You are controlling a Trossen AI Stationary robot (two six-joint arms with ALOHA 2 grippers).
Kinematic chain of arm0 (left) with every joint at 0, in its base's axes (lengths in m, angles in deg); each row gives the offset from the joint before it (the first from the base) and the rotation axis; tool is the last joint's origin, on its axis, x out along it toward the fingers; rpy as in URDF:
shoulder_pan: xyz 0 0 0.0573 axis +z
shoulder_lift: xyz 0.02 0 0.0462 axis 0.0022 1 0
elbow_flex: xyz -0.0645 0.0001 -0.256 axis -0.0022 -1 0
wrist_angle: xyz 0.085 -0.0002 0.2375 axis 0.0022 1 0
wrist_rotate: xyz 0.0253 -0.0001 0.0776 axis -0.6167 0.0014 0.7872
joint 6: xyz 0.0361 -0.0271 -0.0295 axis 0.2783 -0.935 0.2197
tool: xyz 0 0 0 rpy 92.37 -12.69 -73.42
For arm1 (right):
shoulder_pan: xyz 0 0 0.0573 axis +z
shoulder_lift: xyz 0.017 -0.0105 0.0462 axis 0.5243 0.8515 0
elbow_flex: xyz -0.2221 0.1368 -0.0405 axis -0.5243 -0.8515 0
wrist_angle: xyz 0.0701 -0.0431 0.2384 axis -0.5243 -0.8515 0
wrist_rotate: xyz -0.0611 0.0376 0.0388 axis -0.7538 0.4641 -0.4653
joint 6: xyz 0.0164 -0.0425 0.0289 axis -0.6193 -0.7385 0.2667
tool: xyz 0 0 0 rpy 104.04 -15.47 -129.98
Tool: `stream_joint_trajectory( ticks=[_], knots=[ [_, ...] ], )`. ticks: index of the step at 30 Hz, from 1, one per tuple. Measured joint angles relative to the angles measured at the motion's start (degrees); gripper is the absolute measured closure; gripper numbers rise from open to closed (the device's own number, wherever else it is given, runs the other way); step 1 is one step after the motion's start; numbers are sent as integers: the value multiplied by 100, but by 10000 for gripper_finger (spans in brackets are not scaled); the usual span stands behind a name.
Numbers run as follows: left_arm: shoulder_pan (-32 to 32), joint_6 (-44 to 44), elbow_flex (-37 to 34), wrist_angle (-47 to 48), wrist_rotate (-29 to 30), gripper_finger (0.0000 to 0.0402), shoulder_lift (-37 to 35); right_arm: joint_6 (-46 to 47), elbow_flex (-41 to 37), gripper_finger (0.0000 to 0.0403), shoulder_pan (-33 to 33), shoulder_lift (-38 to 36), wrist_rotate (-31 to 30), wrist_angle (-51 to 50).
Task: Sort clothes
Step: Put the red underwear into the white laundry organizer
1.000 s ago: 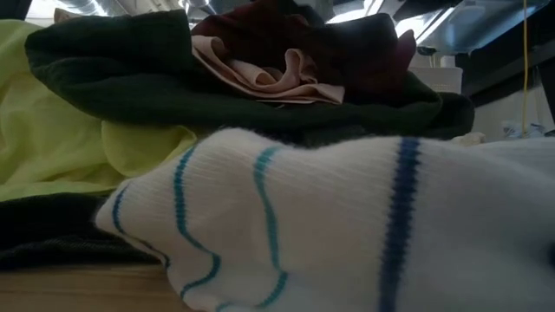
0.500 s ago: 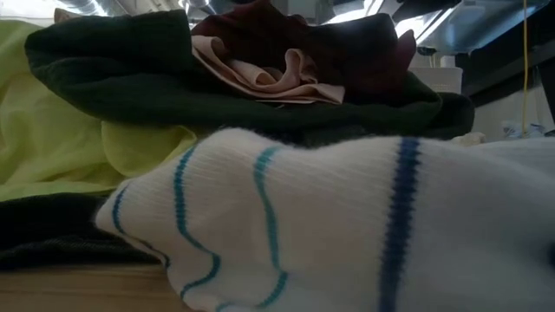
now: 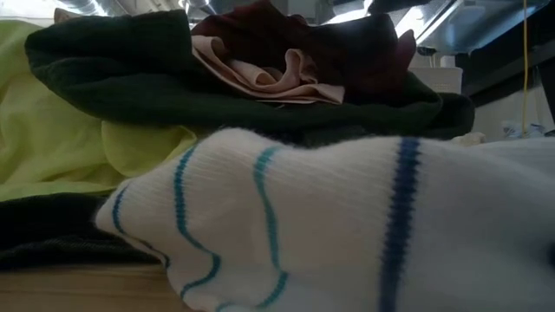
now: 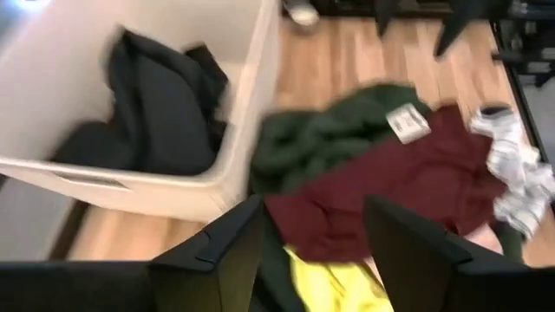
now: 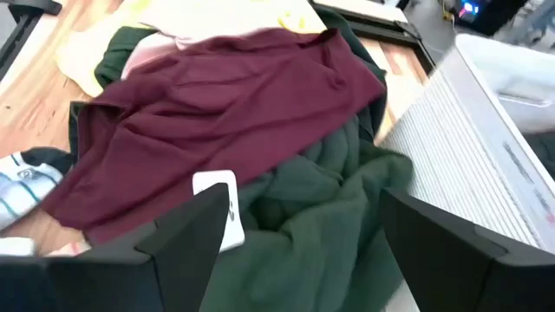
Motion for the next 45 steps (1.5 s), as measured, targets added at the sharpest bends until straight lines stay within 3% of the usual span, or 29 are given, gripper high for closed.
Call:
stream_joint_trajectory(
  ticks=[7,17,28,34,45],
  knots=[
    [-1128,-942,-1575,-835,795,215,-306,-584,0,86,-88,384,-163,470],
    [-1793,-718,-2965,-2648,766,215,-5,-583,2,86,-167,865,-134,914],
    [-1798,639,-3071,-3330,253,215,929,-429,2,86,-156,1313,-66,1539],
    [-1785,1038,-3071,-3349,249,215,941,77,2,86,-153,1313,136,1517],
    [-1794,1668,-3043,-4272,253,215,923,683,2,86,-153,1313,171,1622]
  ],
)
